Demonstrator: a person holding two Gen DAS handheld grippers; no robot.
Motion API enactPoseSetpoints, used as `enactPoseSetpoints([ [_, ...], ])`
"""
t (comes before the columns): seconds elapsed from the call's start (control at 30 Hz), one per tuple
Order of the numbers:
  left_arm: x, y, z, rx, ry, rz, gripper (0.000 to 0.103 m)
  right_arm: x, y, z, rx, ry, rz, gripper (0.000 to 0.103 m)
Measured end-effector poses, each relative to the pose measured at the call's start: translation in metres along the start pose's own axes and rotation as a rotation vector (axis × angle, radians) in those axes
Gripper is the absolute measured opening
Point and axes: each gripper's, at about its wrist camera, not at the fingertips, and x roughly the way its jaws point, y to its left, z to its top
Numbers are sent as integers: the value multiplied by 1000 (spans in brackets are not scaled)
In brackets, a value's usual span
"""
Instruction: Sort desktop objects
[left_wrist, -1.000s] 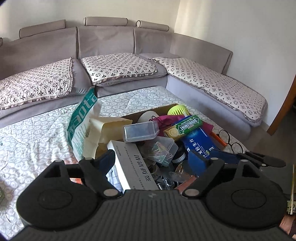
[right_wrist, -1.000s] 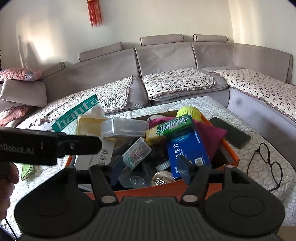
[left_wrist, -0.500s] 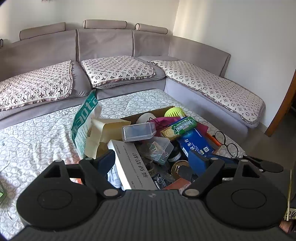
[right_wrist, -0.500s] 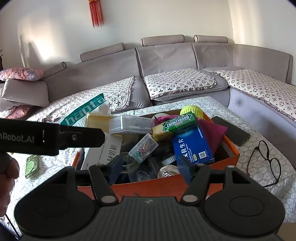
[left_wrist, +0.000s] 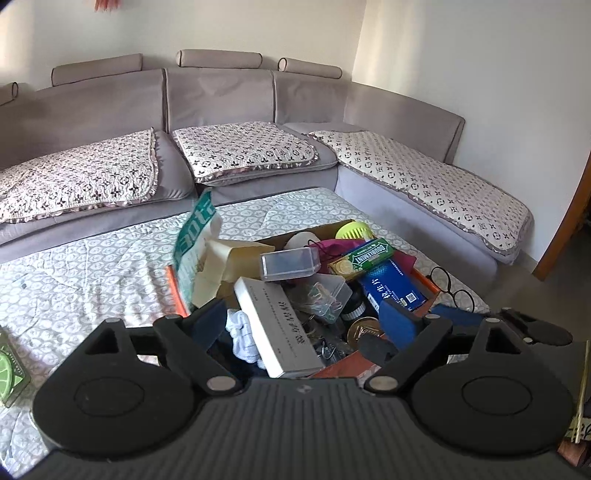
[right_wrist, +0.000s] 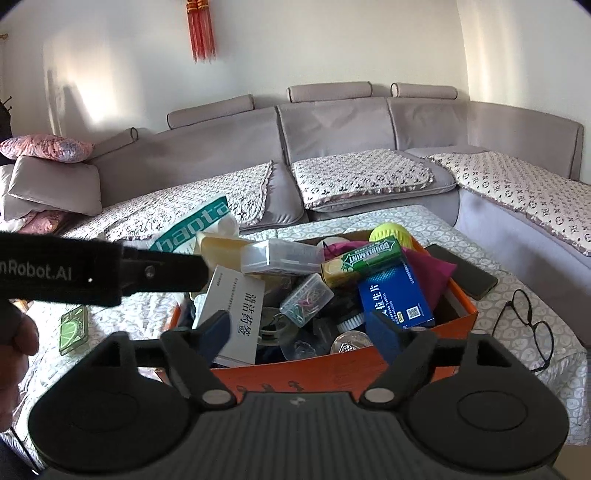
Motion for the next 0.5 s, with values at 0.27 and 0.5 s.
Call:
enactPoseSetpoints([
  [0.27,-25,23,-12,-33,-37,55,100,-9,24,-1,3,-24,-46,103],
  [0.5,-67,68,-49,-105,-104,185,103,-17,79,-14,-43,-61,-12,103],
])
